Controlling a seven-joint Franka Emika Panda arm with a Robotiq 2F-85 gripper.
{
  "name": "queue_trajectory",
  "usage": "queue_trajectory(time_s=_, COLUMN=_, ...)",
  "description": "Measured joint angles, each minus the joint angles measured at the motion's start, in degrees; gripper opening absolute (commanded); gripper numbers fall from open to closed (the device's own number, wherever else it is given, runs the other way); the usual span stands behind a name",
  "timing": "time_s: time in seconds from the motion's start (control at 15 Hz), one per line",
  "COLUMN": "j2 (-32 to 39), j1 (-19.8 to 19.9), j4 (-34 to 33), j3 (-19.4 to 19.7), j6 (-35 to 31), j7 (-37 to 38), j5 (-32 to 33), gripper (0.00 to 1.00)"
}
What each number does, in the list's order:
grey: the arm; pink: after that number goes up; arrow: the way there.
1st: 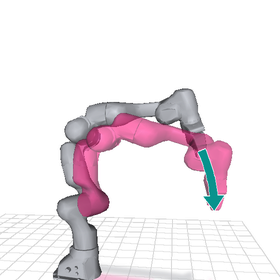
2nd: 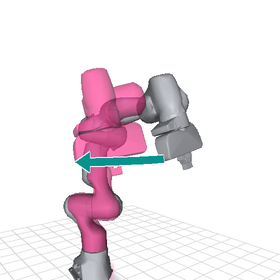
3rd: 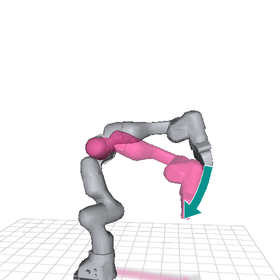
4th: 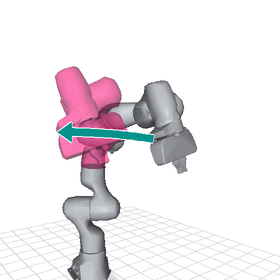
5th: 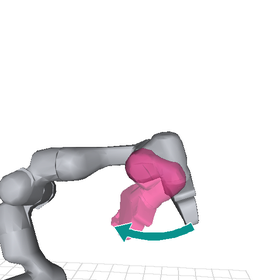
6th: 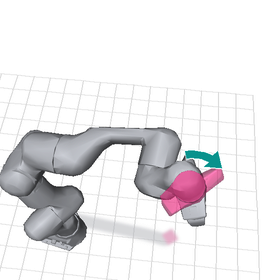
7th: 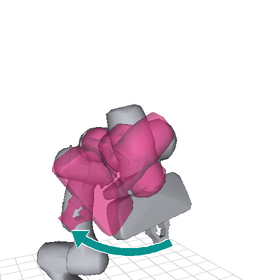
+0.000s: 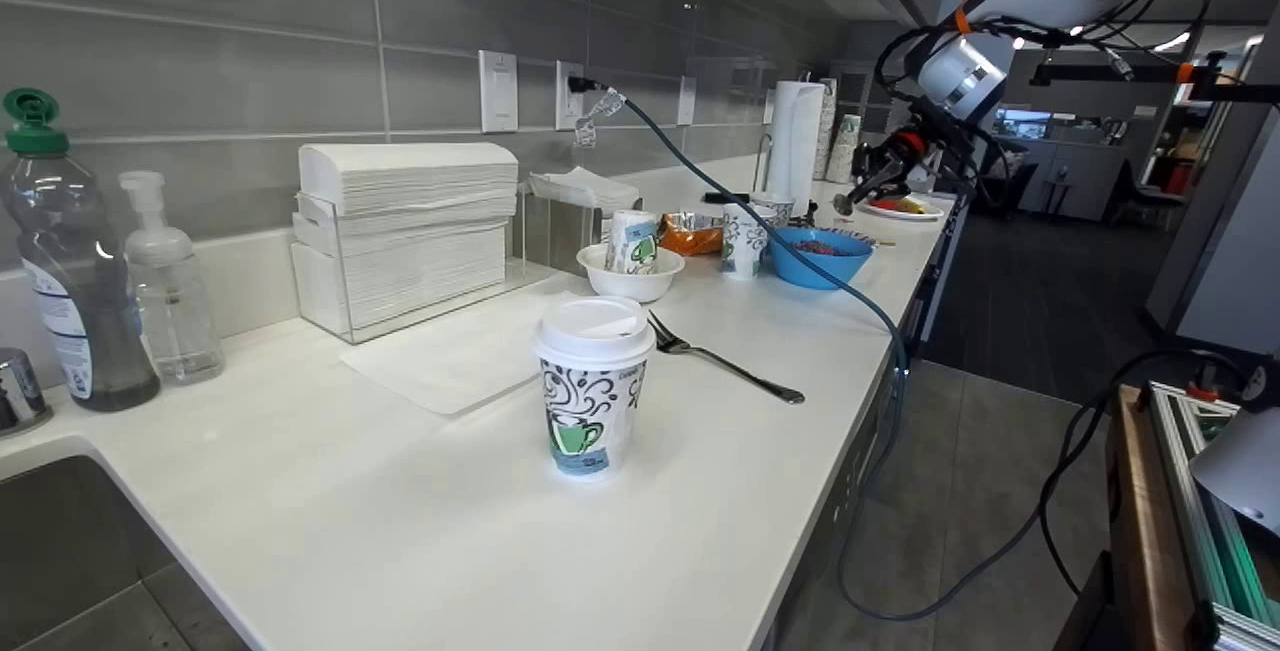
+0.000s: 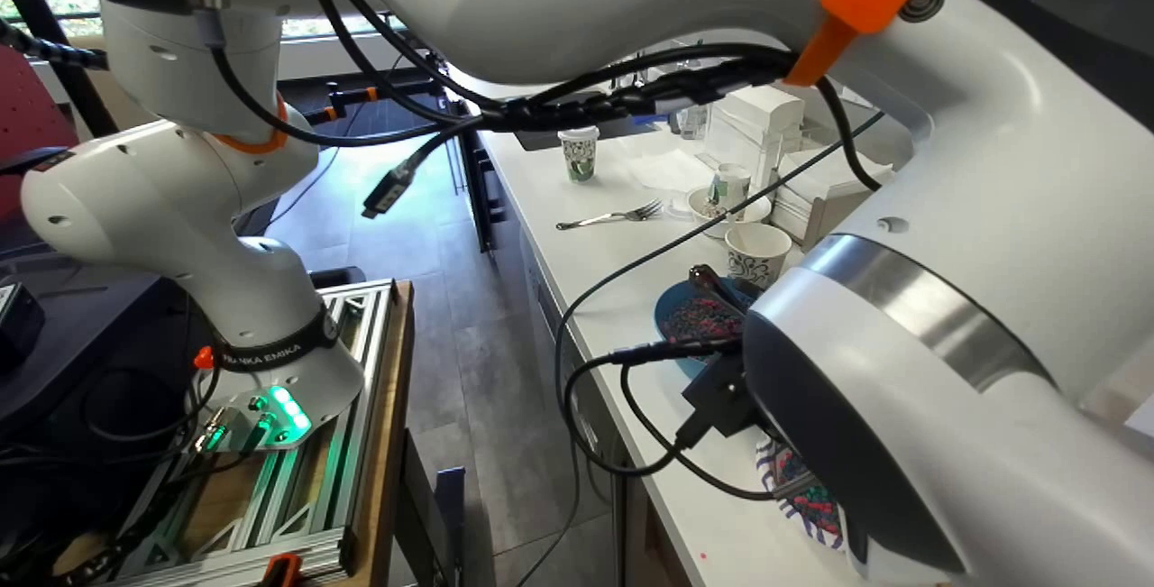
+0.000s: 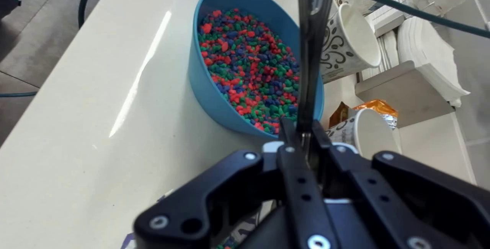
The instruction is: Transfer a spoonful of contents from the blue bowl to the white bowl
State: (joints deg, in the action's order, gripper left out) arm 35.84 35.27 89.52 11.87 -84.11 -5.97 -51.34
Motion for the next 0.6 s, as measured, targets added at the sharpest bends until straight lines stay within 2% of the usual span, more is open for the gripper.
queue_trajectory(time_s=0.33, j2=0.3, j1=0.2, j4=-0.1, j3=0.0, j6=0.9, j7=-0.1, j5=-0.7, gripper=0.03)
queue_trajectory(time_s=0.6, j2=0.2, j1=-2.5, j4=-0.1, j3=0.4, j6=0.3, j7=0.1, j5=2.4, gripper=0.03)
